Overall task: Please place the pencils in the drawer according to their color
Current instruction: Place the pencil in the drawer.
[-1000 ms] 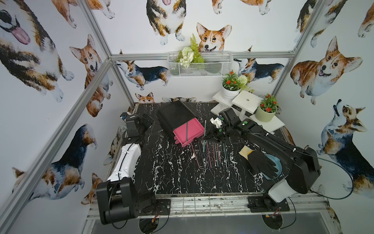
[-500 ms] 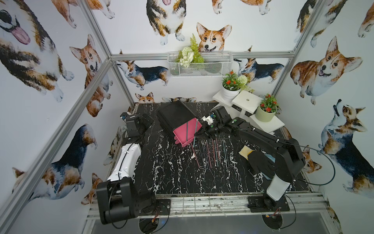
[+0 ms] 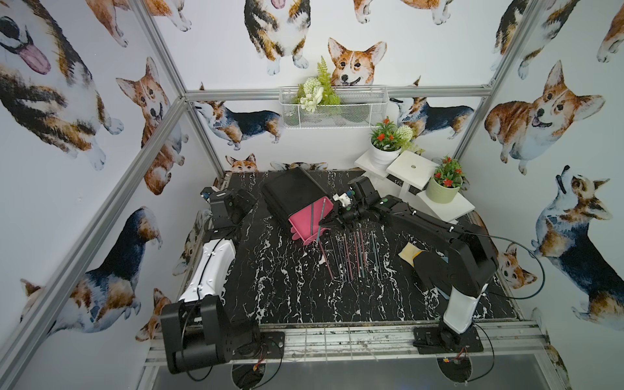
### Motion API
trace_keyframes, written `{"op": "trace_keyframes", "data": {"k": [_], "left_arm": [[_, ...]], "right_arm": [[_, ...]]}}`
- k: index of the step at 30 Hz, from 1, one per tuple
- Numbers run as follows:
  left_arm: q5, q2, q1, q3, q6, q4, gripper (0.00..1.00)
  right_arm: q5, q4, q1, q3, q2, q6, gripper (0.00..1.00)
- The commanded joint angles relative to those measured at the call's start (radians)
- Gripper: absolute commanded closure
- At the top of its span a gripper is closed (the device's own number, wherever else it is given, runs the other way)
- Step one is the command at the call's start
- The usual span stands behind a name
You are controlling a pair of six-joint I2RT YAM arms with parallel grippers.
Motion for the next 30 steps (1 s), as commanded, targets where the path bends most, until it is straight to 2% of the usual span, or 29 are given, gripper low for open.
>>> {"op": "trace_keyframes", "data": {"k": [1,22,30], "left_arm": [[0.004,0.002,0.001,0.001,0.004,0.031,0.0],[0.002,0.007,0.001,-0.001,0.004,0.035,0.0],[0.003,0.003,0.001,-0.002,0.004,0.036,0.0]], "right_arm": [[-0.013,0.041,0.001,0.008,0.013,0.021,1.0],[-0.016,-0.028,0.001,0.179,0.149,-0.008,1.0],[0.024,-0.118,-0.004,0.232,0.171,-0.068,1.0]]}}
